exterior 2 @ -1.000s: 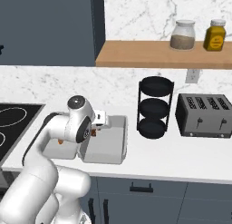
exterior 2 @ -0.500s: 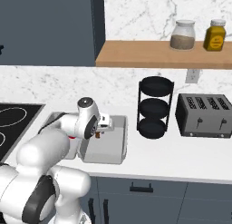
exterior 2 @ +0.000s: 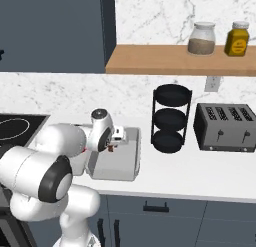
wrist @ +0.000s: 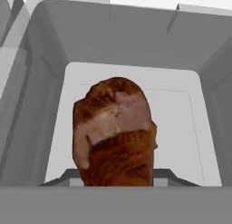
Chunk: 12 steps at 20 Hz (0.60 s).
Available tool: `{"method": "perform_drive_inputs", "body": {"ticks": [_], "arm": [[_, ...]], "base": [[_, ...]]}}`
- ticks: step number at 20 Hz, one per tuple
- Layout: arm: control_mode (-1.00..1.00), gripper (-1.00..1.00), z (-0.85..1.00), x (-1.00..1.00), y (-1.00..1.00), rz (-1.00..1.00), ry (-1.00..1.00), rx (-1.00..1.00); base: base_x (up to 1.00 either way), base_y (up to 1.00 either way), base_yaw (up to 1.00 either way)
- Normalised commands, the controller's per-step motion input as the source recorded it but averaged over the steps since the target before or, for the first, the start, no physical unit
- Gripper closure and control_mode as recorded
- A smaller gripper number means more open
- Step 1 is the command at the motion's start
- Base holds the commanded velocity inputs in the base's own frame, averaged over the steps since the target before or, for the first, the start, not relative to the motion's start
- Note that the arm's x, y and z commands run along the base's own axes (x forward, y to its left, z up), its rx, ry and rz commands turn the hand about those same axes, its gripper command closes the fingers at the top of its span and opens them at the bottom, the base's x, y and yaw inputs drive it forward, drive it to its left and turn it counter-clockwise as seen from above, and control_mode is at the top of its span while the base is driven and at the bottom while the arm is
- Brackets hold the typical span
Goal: Place one tomato and one chicken drumstick in each tupperware on the nearby counter, to pack two identical lunches.
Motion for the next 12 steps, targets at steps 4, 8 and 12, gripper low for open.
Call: {"method": "perform_drive_inputs", "body": {"ticks": [4,8,12], "arm": [[-1.00,1.00,-0.43,0.08,0.00,0.00,0.00,0.00],[-1.00,-1.00,-0.21,0.09,0.00,0.00,-0.02,0.00],[-1.00,-1.00,0.05,0.03,0.00,0.00,-0.20,0.00]], "base": [[0.00,0.00,0.00],[0.00,0.00,0.00],[0.00,0.00,0.00]]}}
